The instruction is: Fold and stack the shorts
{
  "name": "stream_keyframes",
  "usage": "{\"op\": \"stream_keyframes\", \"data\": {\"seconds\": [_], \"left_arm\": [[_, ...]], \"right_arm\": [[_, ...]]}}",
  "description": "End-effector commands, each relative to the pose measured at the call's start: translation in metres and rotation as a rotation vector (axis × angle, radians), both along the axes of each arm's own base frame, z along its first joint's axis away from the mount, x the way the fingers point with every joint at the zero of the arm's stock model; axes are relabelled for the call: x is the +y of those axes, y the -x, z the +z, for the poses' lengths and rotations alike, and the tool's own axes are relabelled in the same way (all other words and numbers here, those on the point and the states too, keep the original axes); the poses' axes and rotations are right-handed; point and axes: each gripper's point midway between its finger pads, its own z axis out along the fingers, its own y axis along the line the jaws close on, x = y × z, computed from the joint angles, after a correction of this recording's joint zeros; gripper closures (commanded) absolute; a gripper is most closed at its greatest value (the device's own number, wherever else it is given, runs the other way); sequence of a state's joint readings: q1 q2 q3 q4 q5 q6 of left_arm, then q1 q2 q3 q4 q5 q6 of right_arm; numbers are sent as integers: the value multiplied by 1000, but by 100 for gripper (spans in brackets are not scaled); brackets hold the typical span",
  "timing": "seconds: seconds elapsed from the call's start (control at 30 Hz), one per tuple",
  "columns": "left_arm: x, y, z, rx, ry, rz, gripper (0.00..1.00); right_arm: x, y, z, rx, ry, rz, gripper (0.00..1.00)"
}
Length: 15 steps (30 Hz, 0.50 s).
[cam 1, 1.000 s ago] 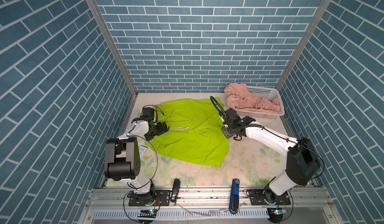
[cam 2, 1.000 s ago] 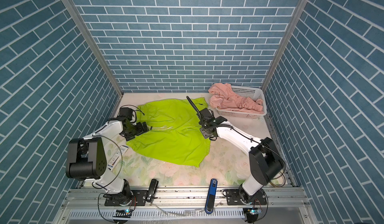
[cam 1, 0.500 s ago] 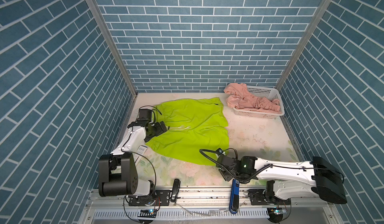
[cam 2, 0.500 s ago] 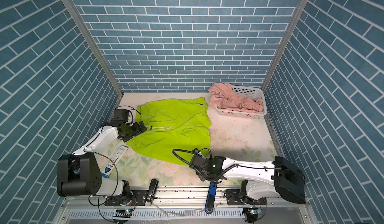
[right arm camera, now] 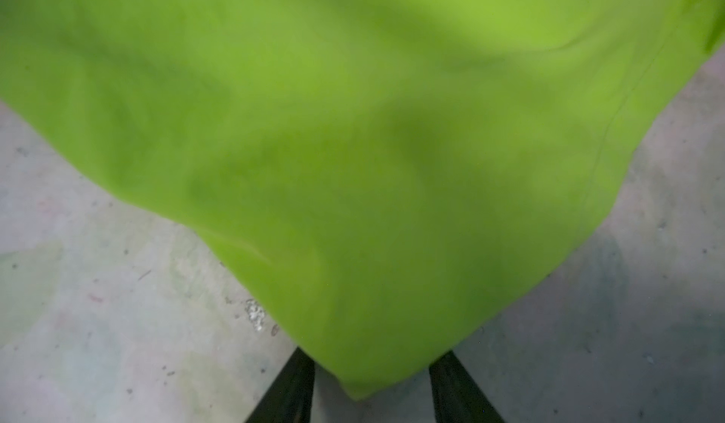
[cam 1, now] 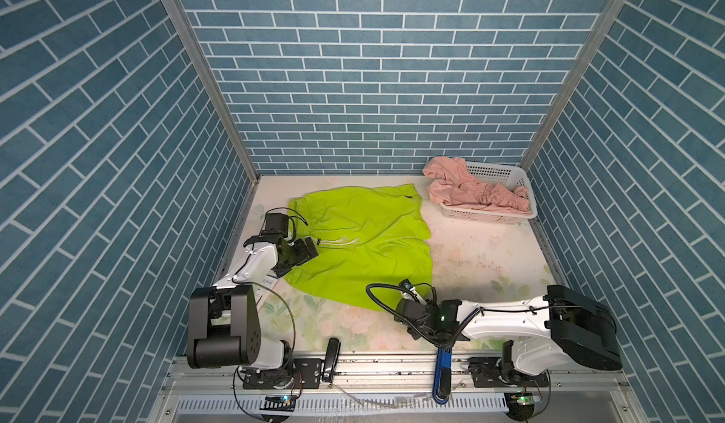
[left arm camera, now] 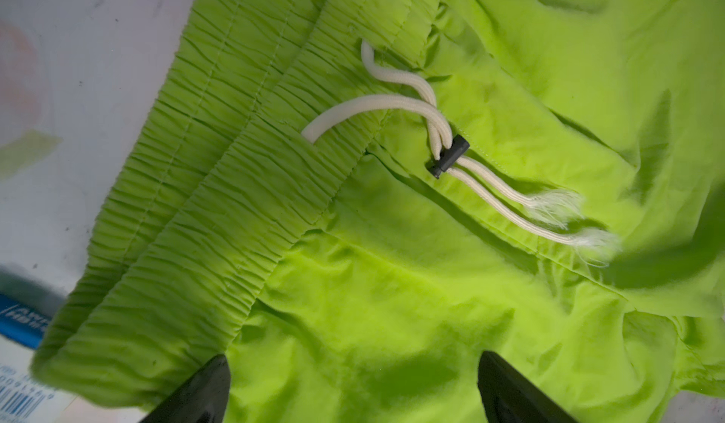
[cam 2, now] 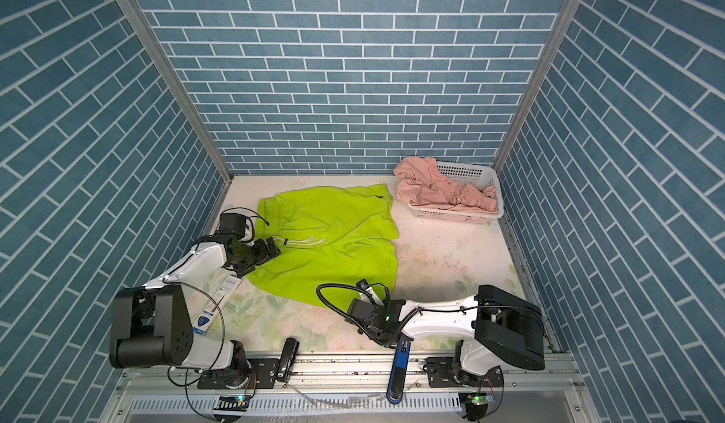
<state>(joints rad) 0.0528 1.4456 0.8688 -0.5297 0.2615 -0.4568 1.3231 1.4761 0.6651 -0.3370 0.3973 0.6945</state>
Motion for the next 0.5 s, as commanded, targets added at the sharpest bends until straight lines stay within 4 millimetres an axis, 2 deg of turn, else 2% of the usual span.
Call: {"op": "stream_keyframes", "data": {"seconds": [0.0, 0.1, 0.13, 0.37, 0.47], "left_arm": [[0, 1, -5, 12, -1, -11, 0], [0, 2, -8, 22, -2, -12, 0], [-1, 3, -10, 28, 2, -13, 0], [4, 8, -15, 50, -25, -7, 0], [6, 8, -14, 51, -38, -7, 0]], "right_arm": [[-15, 1, -5, 26, 104, -26, 74], [-26, 11, 3, 125, 250, 40, 97], [-27, 13, 9, 142, 297, 67, 100], [-54, -3, 69, 91, 636, 201, 100], [-56, -8, 88, 72, 723, 251, 100]]}}
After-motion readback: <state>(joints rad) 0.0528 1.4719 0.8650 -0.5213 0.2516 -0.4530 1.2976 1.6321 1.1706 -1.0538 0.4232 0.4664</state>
